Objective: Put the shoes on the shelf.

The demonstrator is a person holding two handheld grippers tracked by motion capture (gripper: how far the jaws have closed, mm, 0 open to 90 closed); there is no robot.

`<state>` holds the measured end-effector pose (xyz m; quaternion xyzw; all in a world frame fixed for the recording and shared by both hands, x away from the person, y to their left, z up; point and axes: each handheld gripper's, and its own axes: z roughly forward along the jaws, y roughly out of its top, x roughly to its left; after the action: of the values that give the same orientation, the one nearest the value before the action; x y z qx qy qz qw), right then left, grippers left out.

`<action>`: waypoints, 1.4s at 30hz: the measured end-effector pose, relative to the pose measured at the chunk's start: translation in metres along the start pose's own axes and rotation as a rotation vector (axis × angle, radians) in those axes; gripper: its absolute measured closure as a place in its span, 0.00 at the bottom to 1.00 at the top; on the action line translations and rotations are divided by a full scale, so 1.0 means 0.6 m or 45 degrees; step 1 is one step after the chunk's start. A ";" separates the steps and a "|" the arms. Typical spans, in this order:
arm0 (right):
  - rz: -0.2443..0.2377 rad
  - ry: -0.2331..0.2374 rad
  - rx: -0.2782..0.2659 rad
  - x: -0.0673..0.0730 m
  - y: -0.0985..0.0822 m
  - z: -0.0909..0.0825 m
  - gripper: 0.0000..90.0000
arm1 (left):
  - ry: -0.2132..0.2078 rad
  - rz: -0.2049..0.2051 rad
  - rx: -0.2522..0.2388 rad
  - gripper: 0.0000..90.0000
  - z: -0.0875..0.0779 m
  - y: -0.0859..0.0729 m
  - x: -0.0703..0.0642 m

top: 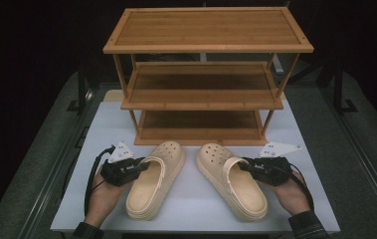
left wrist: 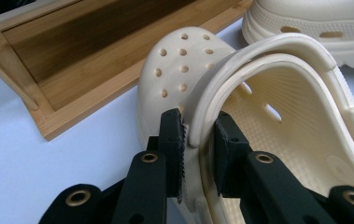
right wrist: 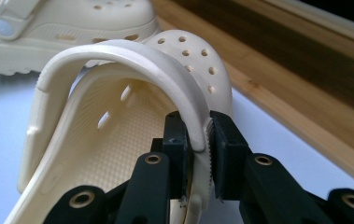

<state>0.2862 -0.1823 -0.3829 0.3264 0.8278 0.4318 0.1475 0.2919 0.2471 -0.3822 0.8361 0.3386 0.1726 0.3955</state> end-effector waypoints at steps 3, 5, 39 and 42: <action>0.008 -0.020 -0.011 -0.008 0.002 -0.005 0.86 | -0.013 0.002 -0.005 0.85 0.001 0.006 -0.002; 0.014 -0.030 -0.019 -0.015 0.003 -0.008 0.86 | -0.019 0.009 -0.007 0.85 0.002 0.010 -0.002; 0.086 -0.193 -0.027 -0.112 0.071 0.074 0.86 | 0.087 -0.021 -0.090 0.85 0.114 0.111 0.055; 0.084 -0.207 -0.030 -0.116 0.074 0.087 0.86 | 0.111 -0.025 -0.091 0.85 0.128 0.114 0.057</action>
<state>0.3837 -0.1782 -0.3798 0.3857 0.7967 0.4182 0.2039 0.3884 0.1982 -0.3764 0.8098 0.3574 0.2169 0.4116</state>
